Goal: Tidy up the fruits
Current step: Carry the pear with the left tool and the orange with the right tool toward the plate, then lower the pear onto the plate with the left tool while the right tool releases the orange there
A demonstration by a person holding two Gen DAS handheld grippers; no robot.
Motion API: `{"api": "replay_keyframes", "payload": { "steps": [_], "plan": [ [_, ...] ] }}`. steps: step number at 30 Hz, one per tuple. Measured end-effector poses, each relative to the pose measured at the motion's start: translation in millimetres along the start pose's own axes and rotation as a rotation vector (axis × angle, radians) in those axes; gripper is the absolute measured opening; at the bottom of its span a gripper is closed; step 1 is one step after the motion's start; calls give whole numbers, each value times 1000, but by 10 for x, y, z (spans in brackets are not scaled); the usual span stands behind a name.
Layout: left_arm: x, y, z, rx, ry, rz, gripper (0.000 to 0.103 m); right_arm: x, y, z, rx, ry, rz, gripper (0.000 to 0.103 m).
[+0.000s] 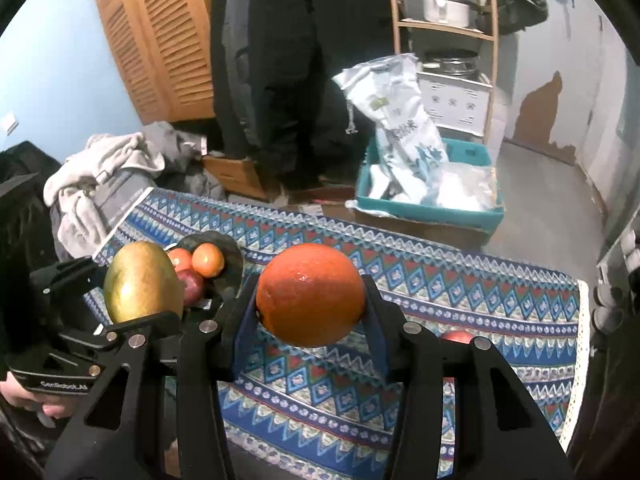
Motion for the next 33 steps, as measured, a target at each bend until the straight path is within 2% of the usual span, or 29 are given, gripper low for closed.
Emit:
{"api": "replay_keyframes", "payload": {
  "steps": [23, 29, 33],
  "plan": [
    [192, 881, -258, -182, 52, 58, 73, 800, 818, 468, -95, 102, 96, 47],
    [364, 1122, -383, -239, 96, 66, 73, 1018, 983, 549, -111, 137, 113, 47],
    [546, 1265, -484, -278, 139, 57, 73, 1263, 1067, 569, -114, 191, 137, 47]
  ]
}}
Point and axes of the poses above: each gripper's, at about its wrist camera, not at the fingertips, and x roughly the way its jaws point, y to its left, z to its top, the point moved 1 cm from there along x, roughly the way its jaws point, and after that the axes turned 13 degrees about y, right-handed, at the moved point
